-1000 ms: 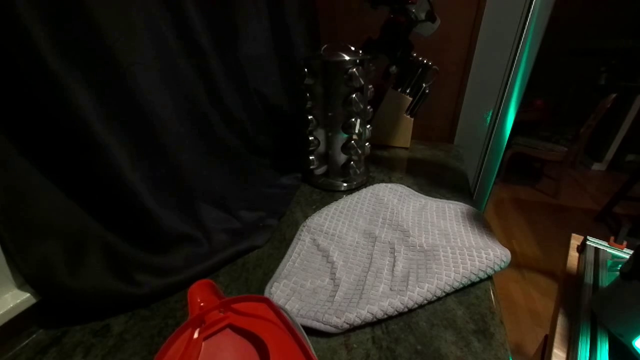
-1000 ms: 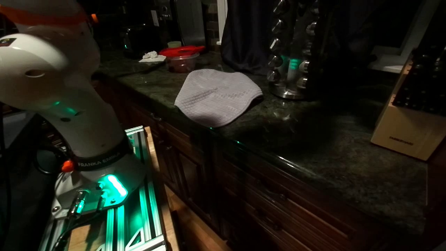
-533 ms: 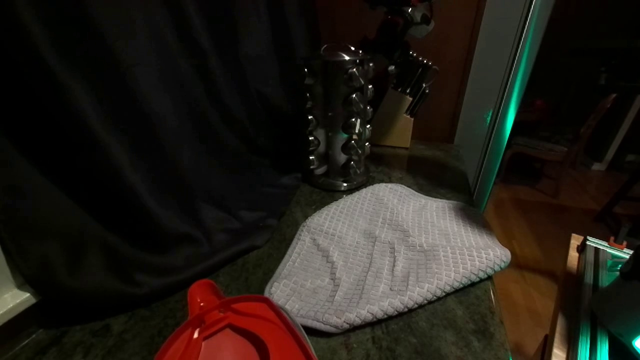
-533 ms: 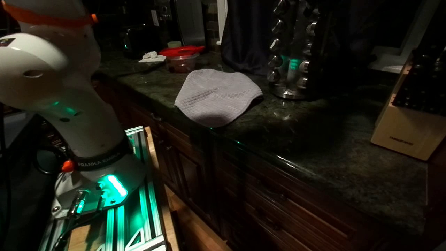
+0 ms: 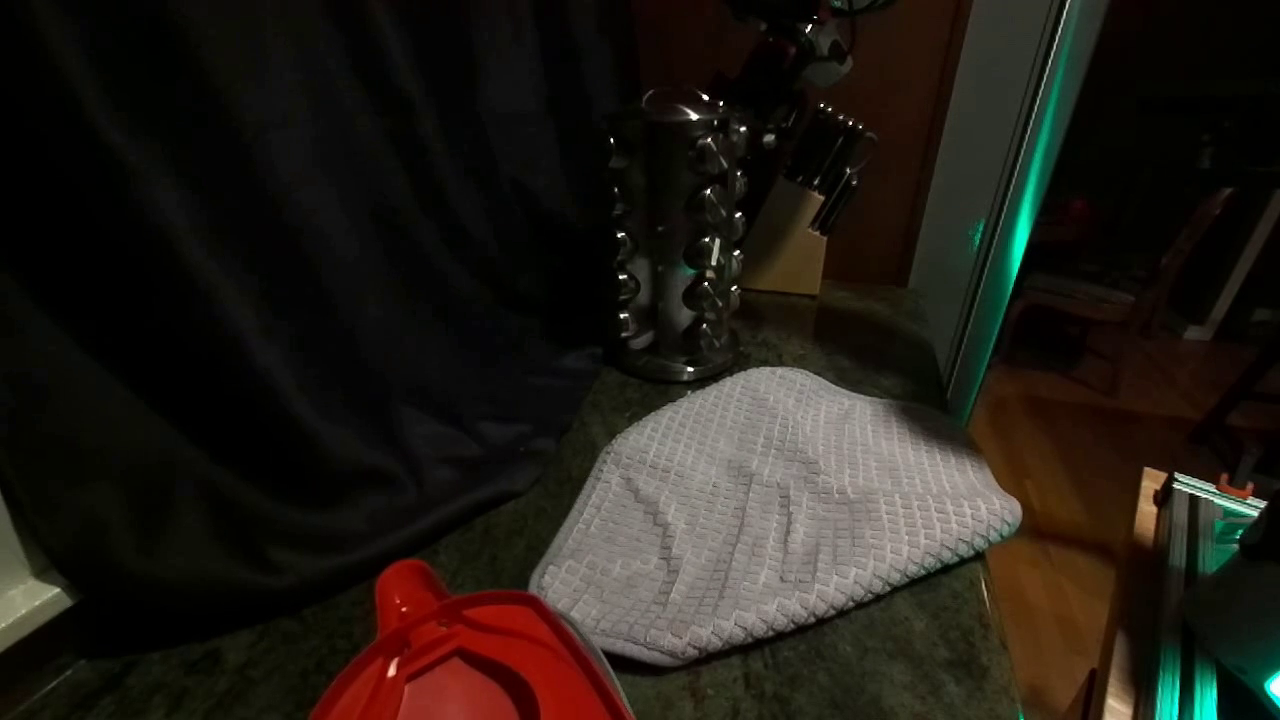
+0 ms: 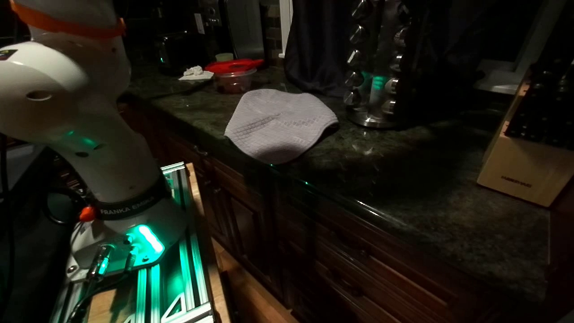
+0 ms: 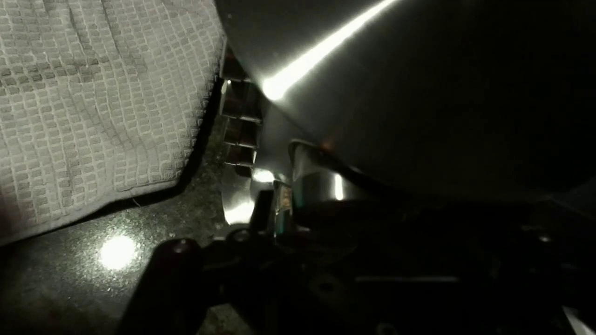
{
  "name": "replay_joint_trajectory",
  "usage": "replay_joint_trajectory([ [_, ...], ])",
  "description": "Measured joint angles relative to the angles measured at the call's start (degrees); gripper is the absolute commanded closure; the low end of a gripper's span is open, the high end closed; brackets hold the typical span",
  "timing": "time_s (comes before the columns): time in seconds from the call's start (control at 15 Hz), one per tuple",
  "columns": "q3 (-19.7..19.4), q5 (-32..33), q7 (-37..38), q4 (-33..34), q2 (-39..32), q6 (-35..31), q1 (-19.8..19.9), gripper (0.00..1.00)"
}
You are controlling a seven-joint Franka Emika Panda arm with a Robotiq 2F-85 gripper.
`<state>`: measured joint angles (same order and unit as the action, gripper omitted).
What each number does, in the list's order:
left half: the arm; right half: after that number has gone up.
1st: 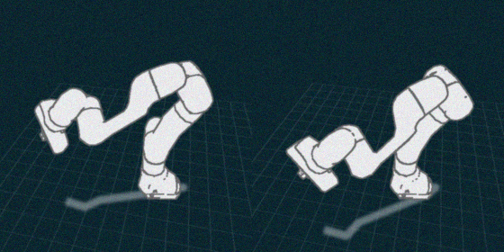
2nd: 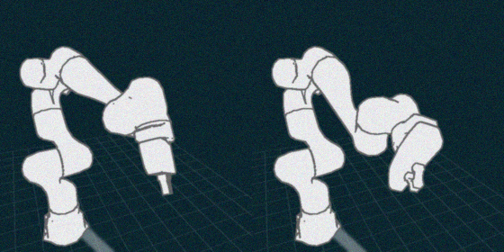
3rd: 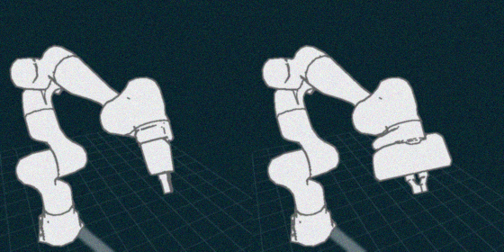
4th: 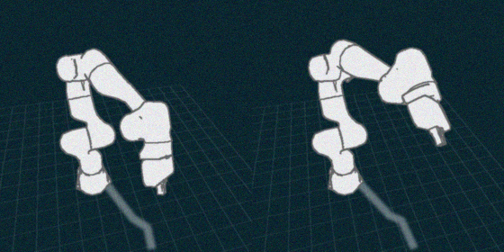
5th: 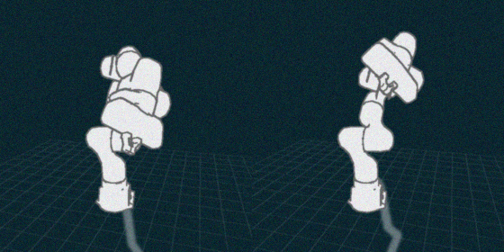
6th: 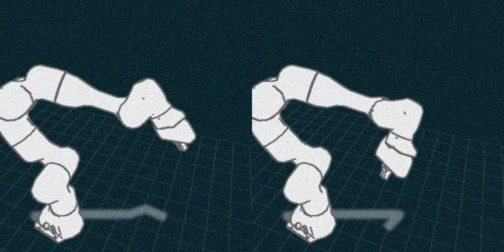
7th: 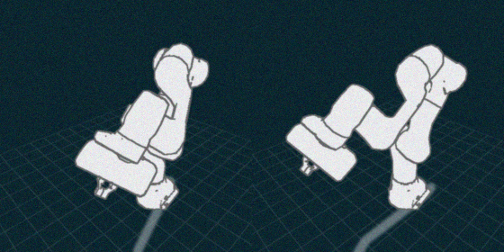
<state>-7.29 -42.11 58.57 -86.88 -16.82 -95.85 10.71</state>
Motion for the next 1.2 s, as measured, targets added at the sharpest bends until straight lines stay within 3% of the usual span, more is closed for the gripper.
replay_joint_trajectory([
  [0.53,-0.08,-5.86,-1.15,4.28,-3.36,7.99,2.53,0.0],
  [0.93,-0.15,-7.82,-1.14,6.03,-5.68,10.07,3.23,0.0],
  [1.2,-0.14,-9.37,-1.07,6.71,-7.15,10.92,3.24,0.07],
])
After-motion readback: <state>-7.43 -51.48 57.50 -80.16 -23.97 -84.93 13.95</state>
